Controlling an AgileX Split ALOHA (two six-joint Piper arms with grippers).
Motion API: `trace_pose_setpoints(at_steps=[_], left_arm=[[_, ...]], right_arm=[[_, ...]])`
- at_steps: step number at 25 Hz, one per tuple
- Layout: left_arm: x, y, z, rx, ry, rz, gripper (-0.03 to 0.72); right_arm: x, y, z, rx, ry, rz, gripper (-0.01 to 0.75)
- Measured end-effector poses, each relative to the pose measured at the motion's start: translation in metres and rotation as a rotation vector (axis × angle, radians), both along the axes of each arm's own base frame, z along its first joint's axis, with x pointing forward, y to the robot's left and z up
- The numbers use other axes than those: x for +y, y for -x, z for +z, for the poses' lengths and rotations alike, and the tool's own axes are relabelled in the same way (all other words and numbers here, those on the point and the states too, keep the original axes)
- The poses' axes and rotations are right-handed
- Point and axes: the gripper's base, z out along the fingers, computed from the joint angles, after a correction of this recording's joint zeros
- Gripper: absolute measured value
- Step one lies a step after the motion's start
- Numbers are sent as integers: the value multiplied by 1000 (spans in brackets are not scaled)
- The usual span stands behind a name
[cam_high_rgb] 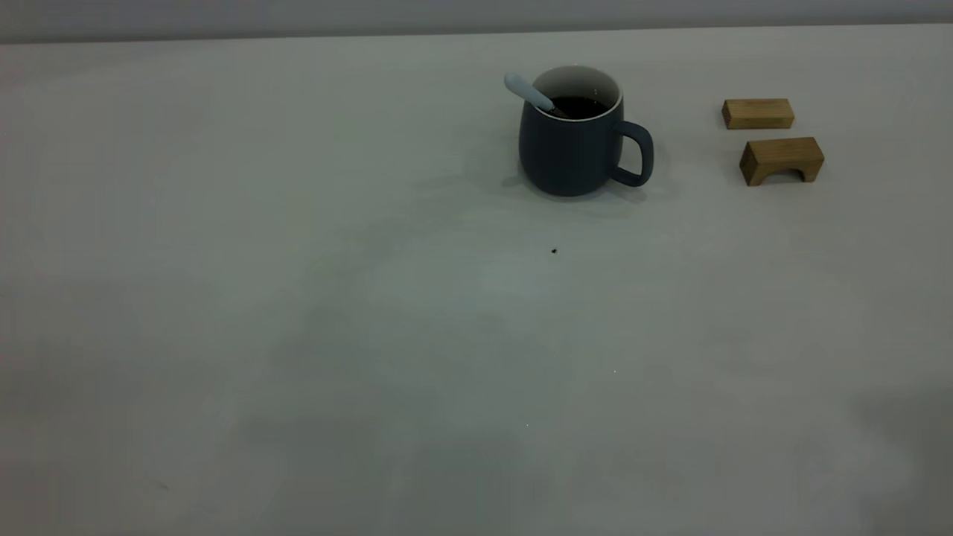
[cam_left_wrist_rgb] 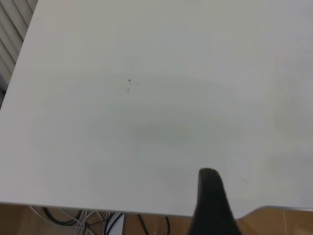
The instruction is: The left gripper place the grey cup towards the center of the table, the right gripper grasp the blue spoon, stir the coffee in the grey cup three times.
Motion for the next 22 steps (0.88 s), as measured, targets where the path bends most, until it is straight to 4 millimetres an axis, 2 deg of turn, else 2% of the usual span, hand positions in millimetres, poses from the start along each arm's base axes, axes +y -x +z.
trace_pose_setpoints(at_steps=[7,11,15,22], left_arm=[[0,0,0,0,0,0,585],[0,0,0,0,0,0,585],[0,0,0,0,0,0,585],[0,0,0,0,0,0,585]], right_arm=[[-13,103,-12,-284,-31,-21,176],[-19,143,-29,-423,19,-111,183],[-17,154,-53,-444,2,-117,189],[-13,140,-105,-337,-37,-96,199]])
